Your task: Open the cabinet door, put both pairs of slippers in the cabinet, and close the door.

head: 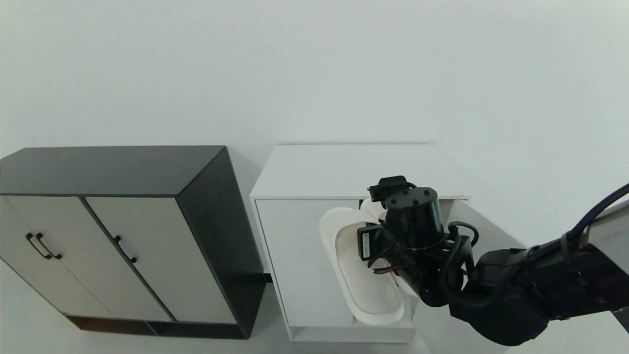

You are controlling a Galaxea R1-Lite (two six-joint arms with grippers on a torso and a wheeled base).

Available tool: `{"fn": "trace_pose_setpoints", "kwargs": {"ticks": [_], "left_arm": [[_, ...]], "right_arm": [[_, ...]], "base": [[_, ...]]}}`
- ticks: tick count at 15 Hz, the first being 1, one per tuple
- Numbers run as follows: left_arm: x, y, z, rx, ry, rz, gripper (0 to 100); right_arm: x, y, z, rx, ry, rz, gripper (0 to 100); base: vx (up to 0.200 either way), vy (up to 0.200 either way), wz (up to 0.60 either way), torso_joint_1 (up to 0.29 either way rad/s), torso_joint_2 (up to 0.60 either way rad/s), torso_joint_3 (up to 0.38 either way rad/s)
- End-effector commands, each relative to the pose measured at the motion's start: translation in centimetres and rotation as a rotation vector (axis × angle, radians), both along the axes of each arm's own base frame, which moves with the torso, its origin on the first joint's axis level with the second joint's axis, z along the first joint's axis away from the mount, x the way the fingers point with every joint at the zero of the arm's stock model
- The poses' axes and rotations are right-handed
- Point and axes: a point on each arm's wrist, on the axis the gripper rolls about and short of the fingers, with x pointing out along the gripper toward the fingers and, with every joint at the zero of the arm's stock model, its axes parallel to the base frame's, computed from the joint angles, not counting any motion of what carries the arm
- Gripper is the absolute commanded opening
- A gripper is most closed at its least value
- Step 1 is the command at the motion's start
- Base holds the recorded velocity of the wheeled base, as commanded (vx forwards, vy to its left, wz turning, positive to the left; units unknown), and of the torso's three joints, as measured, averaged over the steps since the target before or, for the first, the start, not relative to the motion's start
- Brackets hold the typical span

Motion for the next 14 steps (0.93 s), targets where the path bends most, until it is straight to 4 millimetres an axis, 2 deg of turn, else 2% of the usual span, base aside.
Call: {"fn": "trace_pose_setpoints", "kwargs": {"ticks": [1, 4, 10, 14], "left_arm": [[0.0, 0.0, 0.0, 0.000, 0.001, 0.000, 0], [0.0, 0.0, 0.0, 0.001, 0.001, 0.001, 0], [0.0, 0.0, 0.0, 0.000, 0.000, 0.000, 0], [0.0, 0.0, 0.0, -0.002, 0.000, 0.000, 0]], "right_arm": [[0.0, 0.1, -0.2, 0.000, 0.000, 0.001, 0], [0.1, 0.1, 0.0, 0.007, -0.007, 0.001, 0], [0.1, 0.1, 0.1, 0.022, -0.021, 0.001, 0], [1.3, -0.6, -0.5, 0.027, -0.029, -0.033, 0]], "base": [[0.000, -0.200, 0.00, 0.007, 0.01, 0.002], [0.000, -0.200, 0.00, 0.001, 0.01, -0.001], [0.000, 0.000, 0.00, 0.000, 0.00, 0.000], [0.000, 0.000, 0.00, 0.000, 0.00, 0.000]]}}
